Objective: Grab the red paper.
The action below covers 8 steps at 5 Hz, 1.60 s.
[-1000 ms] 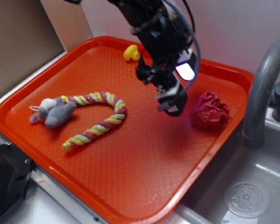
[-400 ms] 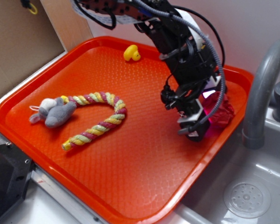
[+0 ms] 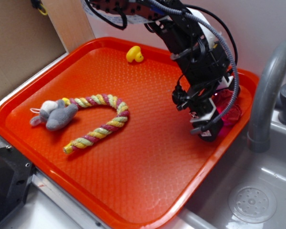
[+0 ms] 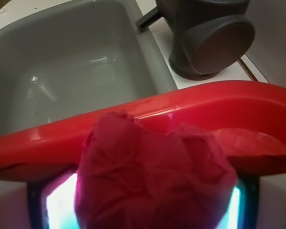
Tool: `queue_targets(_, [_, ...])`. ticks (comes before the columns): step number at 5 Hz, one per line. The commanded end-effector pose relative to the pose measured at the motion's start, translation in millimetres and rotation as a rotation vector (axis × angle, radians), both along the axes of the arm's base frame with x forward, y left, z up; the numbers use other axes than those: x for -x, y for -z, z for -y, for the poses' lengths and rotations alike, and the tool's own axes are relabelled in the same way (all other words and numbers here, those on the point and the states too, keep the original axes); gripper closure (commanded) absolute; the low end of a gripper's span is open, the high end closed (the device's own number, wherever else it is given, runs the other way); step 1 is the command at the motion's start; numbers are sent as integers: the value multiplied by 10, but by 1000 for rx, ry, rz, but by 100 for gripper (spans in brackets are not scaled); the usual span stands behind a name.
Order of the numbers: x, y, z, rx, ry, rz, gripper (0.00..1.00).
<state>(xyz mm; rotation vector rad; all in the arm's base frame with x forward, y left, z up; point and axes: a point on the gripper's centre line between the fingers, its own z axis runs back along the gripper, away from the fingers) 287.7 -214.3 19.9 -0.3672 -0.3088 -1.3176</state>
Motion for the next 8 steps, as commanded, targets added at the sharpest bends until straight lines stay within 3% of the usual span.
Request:
queue_targets(1, [290,-180,-3,-24,-65,-11,100])
queue_targets(2, [290,-578,-412,-166,-314,-42,100])
queue_targets(3, [328,-971,-841,-214,-560,-97,100])
queue_targets(4, [390,-1255,-1236,-321,-810,-128,100])
queue_targets(5, [493,-1493,-1514,-396,-1071,-111,100])
queue_targets(6, [611,-1781,-1692,-479,-1323,-125,100])
queue_targets(7, [580,-1861,-1750,-521,-1560,-210,100])
queue_targets(8, [567,-1917,-1767,-511,-1585,-211,100])
